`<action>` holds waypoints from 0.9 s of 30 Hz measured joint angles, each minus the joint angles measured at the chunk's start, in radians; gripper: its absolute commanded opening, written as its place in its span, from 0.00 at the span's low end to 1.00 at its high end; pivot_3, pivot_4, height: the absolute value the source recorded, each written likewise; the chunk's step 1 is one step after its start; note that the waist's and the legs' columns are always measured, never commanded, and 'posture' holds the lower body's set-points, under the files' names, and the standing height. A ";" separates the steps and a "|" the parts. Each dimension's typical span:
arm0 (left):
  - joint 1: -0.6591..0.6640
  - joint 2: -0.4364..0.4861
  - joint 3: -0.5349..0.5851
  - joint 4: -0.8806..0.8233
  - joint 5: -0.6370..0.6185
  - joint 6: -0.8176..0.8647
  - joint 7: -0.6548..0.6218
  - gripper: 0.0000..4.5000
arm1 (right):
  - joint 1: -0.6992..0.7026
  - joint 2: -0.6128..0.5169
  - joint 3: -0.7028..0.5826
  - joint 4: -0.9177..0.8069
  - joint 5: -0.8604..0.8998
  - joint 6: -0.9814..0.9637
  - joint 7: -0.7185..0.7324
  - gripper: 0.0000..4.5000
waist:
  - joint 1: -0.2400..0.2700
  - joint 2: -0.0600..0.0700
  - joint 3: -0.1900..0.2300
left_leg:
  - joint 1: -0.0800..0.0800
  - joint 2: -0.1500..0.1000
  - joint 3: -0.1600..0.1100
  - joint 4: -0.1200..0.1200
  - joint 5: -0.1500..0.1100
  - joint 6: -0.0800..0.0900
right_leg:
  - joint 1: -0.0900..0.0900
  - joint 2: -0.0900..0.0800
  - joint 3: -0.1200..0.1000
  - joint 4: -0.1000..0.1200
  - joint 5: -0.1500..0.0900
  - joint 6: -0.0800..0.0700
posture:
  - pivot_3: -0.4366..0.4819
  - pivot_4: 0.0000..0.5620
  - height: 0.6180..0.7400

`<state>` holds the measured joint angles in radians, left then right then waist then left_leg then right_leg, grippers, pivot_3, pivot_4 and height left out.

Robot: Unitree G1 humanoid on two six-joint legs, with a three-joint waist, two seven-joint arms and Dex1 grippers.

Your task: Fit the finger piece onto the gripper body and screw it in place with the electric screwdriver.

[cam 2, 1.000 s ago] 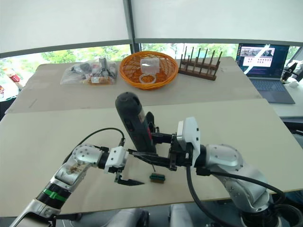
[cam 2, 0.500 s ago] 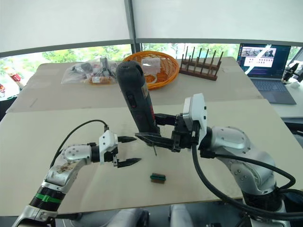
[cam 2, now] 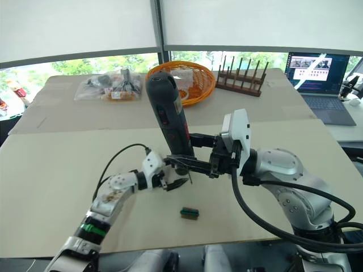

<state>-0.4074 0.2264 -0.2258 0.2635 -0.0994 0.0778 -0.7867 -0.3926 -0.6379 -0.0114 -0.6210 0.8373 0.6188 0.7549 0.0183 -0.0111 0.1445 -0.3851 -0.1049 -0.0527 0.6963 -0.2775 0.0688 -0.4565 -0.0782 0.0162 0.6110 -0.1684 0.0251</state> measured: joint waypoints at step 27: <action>-0.381 -0.041 -0.014 0.652 0.004 -0.363 -0.499 0.87 | 0.128 -0.081 -0.109 -0.057 0.025 0.002 0.001 0.43 | -0.006 -0.002 0.001 | -0.004 0.000 0.000 0.003 -0.003 0.006 | -0.002 0.000 -0.001 0.000 0.000 0.001 | 0.48 0.27 1.00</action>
<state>-0.7885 0.1857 -0.2393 0.9151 -0.0955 -0.2855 -1.2854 -0.2650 -0.7187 -0.1201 -0.6776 0.8624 0.6208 0.7555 0.0120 -0.0128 0.1456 -0.3891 -0.1045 -0.0527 0.6993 -0.2809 0.0746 -0.4588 -0.0778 0.0153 0.6113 -0.1679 0.0258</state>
